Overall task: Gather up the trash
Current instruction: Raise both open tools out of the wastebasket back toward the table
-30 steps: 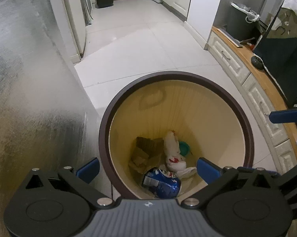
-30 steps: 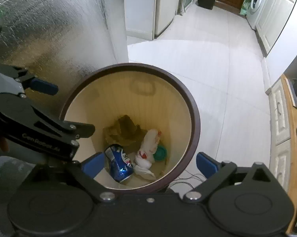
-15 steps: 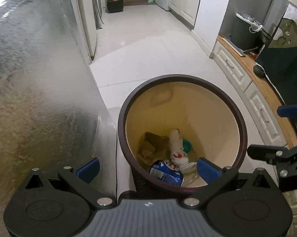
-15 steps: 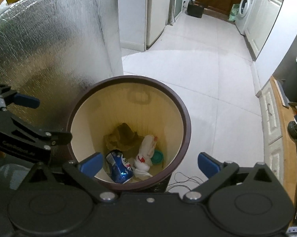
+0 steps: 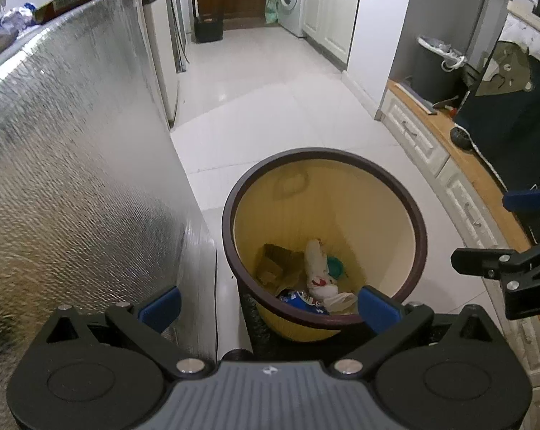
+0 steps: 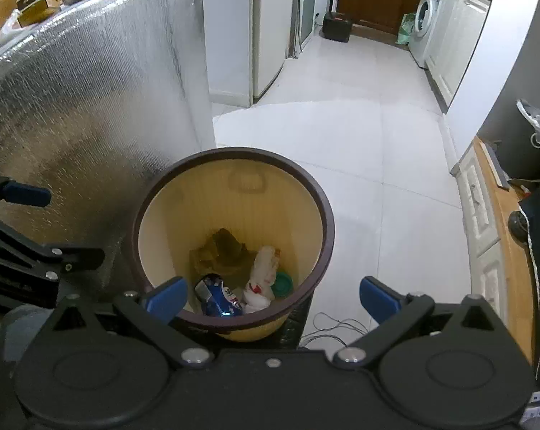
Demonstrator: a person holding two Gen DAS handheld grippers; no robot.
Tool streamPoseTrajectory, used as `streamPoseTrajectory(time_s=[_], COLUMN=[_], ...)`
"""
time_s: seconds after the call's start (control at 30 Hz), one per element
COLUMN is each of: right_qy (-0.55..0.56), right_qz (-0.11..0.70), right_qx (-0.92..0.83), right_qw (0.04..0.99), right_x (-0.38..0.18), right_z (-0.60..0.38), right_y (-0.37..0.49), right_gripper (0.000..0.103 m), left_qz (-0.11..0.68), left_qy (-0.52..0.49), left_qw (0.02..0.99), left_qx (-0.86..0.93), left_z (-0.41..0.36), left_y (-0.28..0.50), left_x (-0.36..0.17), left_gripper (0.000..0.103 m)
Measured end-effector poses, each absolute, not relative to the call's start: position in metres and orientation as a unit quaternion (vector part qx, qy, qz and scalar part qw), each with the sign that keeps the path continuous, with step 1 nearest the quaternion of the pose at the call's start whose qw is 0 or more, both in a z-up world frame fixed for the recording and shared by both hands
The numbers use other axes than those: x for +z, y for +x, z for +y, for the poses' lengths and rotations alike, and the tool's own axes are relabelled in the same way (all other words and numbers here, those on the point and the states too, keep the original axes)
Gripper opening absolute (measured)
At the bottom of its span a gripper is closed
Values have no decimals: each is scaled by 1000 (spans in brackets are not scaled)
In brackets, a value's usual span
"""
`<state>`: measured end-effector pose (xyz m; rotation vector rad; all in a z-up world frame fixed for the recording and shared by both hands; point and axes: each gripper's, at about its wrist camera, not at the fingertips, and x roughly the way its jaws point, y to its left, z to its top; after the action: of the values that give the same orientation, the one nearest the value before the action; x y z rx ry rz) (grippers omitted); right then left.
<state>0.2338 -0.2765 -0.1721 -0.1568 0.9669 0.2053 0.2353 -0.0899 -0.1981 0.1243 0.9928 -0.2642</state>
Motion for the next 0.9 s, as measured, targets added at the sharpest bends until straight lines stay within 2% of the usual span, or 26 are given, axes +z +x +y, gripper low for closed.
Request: streamPoseTrajectory(time_s=[0.47,0.9], right_qy=[-43,-28], right_qz=[412,330], right_qx=[72,55], right_qw=[907,942], right_x=[-135,-80], right_z=[-297,-299], right_y=[188,155], right_gripper=[103,103], left_qz=[413,318], left_qy=[59,60], left_qw=[897,935], left_qx=[-145,-147], left_z=[-90,-76], left_y=[193,157], left_x=[-151,-80], left_gripper=[103,103])
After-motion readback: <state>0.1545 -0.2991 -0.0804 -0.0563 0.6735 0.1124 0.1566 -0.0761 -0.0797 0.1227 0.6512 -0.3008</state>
